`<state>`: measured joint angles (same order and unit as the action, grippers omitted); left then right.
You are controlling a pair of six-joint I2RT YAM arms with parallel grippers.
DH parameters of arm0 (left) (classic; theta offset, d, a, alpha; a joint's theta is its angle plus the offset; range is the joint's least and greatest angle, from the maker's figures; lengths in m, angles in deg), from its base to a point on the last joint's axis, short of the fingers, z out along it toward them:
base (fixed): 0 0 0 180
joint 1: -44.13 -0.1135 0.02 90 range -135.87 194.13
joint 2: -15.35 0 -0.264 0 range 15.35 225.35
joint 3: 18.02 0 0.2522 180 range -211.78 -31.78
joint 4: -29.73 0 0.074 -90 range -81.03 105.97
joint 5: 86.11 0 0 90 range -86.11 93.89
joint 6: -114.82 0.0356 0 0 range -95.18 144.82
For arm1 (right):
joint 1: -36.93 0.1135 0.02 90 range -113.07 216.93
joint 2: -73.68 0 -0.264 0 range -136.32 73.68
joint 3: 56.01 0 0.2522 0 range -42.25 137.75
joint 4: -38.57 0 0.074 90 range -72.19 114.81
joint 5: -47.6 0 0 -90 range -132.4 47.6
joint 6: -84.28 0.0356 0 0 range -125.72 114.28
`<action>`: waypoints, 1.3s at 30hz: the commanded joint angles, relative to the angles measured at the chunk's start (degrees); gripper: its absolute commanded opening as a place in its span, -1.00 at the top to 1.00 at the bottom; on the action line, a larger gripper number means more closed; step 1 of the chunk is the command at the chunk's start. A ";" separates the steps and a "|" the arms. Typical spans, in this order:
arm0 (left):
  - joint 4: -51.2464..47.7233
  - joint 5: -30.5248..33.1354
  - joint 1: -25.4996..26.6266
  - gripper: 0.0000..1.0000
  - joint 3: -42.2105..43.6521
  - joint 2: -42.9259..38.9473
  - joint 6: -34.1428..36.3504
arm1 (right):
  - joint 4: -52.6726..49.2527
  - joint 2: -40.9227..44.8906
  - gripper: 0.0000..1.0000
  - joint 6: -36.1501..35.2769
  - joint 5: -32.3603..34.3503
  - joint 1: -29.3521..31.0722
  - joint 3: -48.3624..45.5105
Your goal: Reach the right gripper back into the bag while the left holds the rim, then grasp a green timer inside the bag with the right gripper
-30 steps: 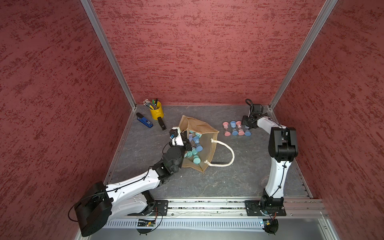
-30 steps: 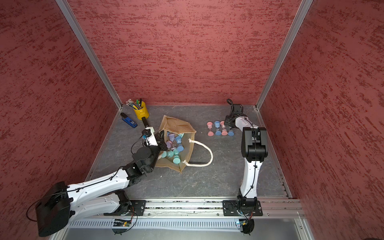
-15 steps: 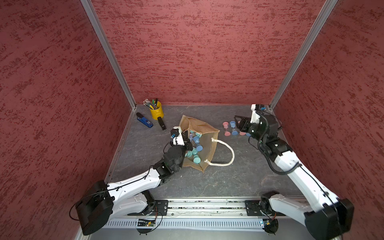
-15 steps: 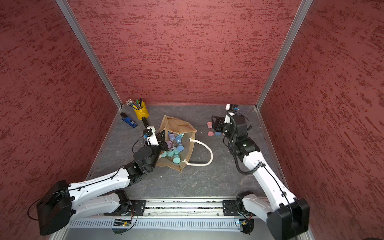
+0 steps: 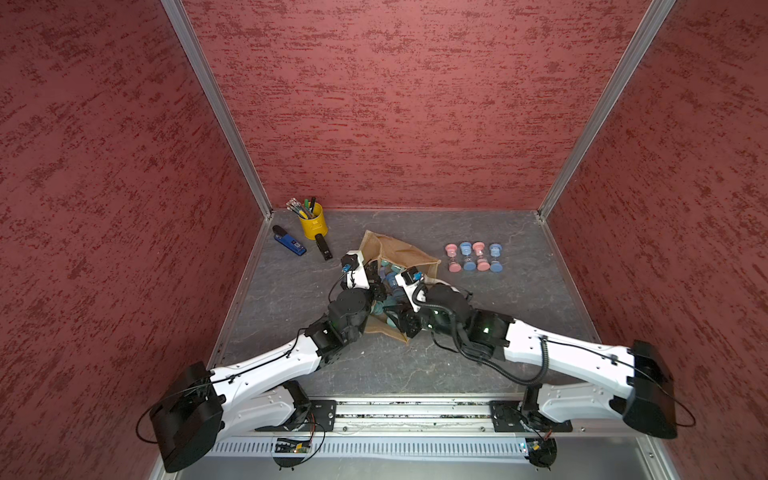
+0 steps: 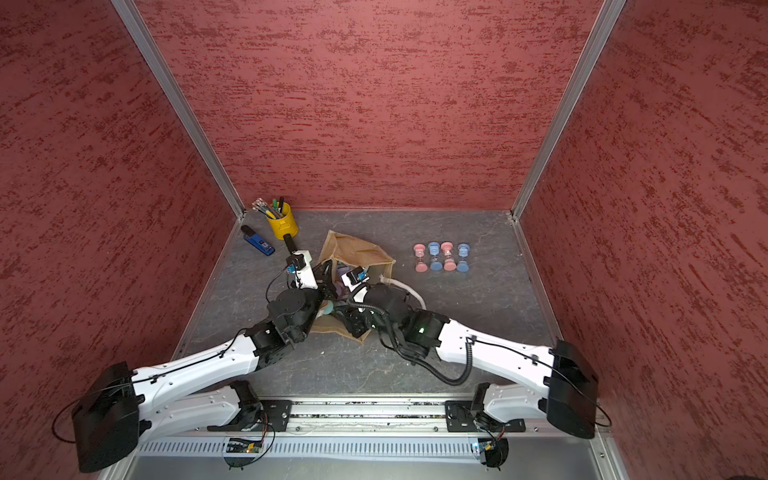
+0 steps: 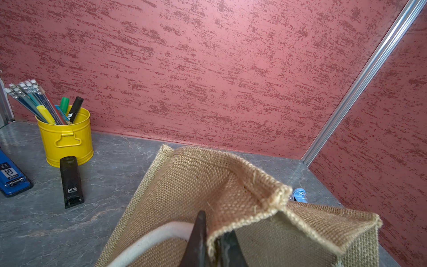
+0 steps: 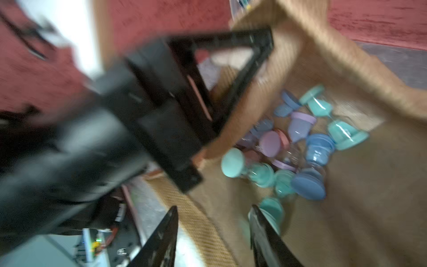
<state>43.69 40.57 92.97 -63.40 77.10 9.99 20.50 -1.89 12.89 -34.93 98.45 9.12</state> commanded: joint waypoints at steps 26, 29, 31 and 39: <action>6.20 -12.69 -0.37 1.00 6.74 -4.10 -2.75 | 36.79 -20.90 -0.40 34.87 -9.23 -3.97 -8.51; 6.11 -12.25 -0.11 1.00 6.82 -4.06 -5.12 | 31.66 -23.37 -0.39 37.64 -7.02 -4.04 -5.50; 6.11 -10.46 0.58 1.00 7.00 -4.16 -6.88 | 22.13 -25.02 -0.35 41.98 -5.01 -4.02 -2.02; 6.10 -8.83 1.08 1.00 7.55 -4.13 -4.43 | -0.38 -22.53 -0.22 38.76 12.06 0.07 2.86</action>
<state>50.47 30.45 93.91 -57.10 73.39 4.99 34.00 -25.50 50.70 -32.48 97.16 12.01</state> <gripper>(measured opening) 0.100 0.611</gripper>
